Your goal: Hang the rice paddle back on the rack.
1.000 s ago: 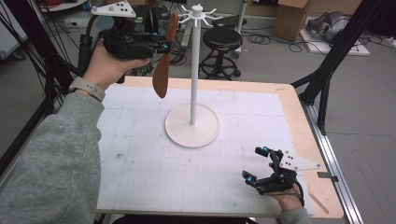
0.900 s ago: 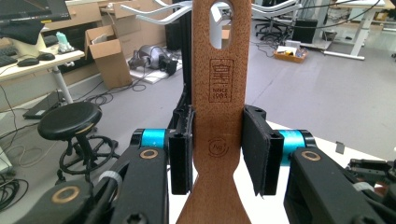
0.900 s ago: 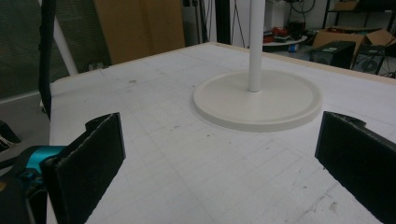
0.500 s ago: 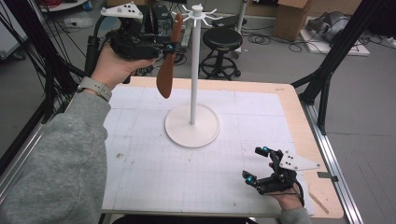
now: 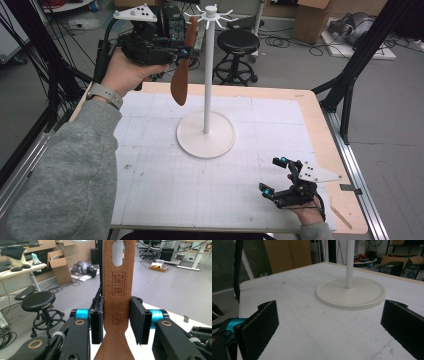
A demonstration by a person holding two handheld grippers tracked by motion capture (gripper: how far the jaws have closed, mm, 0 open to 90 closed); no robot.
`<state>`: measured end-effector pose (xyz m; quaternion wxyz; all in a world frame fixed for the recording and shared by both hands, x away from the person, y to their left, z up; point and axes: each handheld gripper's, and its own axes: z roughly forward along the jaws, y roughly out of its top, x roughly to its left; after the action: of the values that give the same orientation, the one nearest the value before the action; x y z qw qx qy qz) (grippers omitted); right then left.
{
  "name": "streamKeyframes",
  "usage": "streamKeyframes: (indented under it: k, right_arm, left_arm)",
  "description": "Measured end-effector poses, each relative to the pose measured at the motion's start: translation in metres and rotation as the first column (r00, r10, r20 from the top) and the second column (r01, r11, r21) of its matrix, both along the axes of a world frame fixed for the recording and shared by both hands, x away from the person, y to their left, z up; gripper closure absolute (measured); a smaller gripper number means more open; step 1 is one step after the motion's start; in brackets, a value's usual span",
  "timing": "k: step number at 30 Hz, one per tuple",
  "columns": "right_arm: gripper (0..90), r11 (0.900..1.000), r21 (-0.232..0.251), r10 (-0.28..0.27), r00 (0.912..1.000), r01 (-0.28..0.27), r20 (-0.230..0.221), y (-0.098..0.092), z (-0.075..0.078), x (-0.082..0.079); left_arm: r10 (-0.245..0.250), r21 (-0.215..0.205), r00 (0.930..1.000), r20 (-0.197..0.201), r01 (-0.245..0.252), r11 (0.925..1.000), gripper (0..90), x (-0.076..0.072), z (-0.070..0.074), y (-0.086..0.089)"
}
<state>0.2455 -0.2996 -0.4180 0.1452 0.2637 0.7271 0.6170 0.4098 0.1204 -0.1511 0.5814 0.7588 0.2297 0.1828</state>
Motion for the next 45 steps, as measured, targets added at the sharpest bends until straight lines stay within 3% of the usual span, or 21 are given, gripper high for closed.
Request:
streamKeyframes:
  k: [3, 5, 9, 10, 15, 16, 20, 24, 31, 36, 39, 45]
  right_arm:
    - [0.1, 1.0, -0.002, 0.001, 1.0, -0.001, 0.006, 0.0, 0.0, 0.001]
    - [0.1, 1.0, -0.005, 0.005, 1.0, -0.005, 0.006, 0.0, 0.0, 0.001]
    - [0.1, 1.0, -0.008, 0.008, 1.0, -0.008, 0.002, 0.0, 0.0, 0.0]
    - [0.1, 1.0, -0.009, 0.008, 1.0, -0.008, 0.003, 0.0, 0.0, 0.0]
    - [0.1, 1.0, -0.016, 0.013, 0.9999, -0.013, 0.005, 0.001, 0.0, 0.0]
    - [0.1, 1.0, -0.018, 0.013, 0.9999, -0.013, 0.005, 0.001, 0.0, 0.0]
    - [0.1, 1.0, -0.023, 0.017, 0.9998, -0.017, 0.003, 0.002, -0.001, -0.001]
    - [0.1, 1.0, -0.025, 0.015, 0.9999, -0.015, 0.003, 0.001, -0.001, -0.001]
    - [0.1, 1.0, -0.019, -0.005, 1.0, 0.005, 0.001, -0.001, -0.001, -0.003]
    - [0.1, 1.0, -0.024, -0.002, 1.0, 0.002, -0.001, 0.0, -0.001, -0.003]
    - [0.1, 1.0, -0.027, -0.003, 1.0, 0.003, 0.0, 0.0, -0.001, -0.003]
    - [0.1, 0.999, -0.037, 0.005, 1.0, -0.005, 0.001, 0.002, -0.001, -0.003]
  left_arm:
    - [0.022, 0.007, 0.9998, -0.002, -0.022, 0.9997, 64.4, -0.001, -0.001, -0.004]
    - [0.029, 0.0, 0.9995, 0.015, -0.029, 0.9996, 58.4, -0.003, -0.003, -0.004]
    - [0.027, 0.024, 0.9994, 0.023, -0.028, 0.9993, 50.0, -0.005, -0.006, -0.003]
    - [0.02, 0.021, 0.9993, 0.03, -0.021, 0.9996, 43.9, -0.007, -0.007, -0.001]
    - [-0.016, -0.009, 0.9983, 0.056, 0.016, 0.9998, 31.9, -0.013, -0.011, 0.006]
    - [-0.016, -0.005, 0.9982, 0.057, 0.016, 0.9999, 21.2, -0.015, -0.013, 0.007]
    - [-0.027, 0.039, 0.9971, 0.071, 0.024, 0.999, 14.0, -0.019, -0.019, 0.01]
    - [-0.069, 0.005, 0.9952, 0.069, 0.068, 0.9976, 1.7, -0.025, -0.023, 0.013]
    - [-0.089, 0.034, 0.994, 0.062, 0.087, 0.9956, 1.7, -0.031, -0.034, 0.016]
    - [-0.086, 0.019, 0.9941, 0.066, 0.085, 0.9962, 1.7, -0.035, -0.04, 0.021]
    - [-0.09, 0.024, 0.995, 0.044, 0.089, 0.9958, 1.7, -0.037, -0.047, 0.026]
    - [-0.081, 0.014, 0.996, 0.037, 0.081, 0.9966, 1.7, -0.04, -0.06, 0.039]
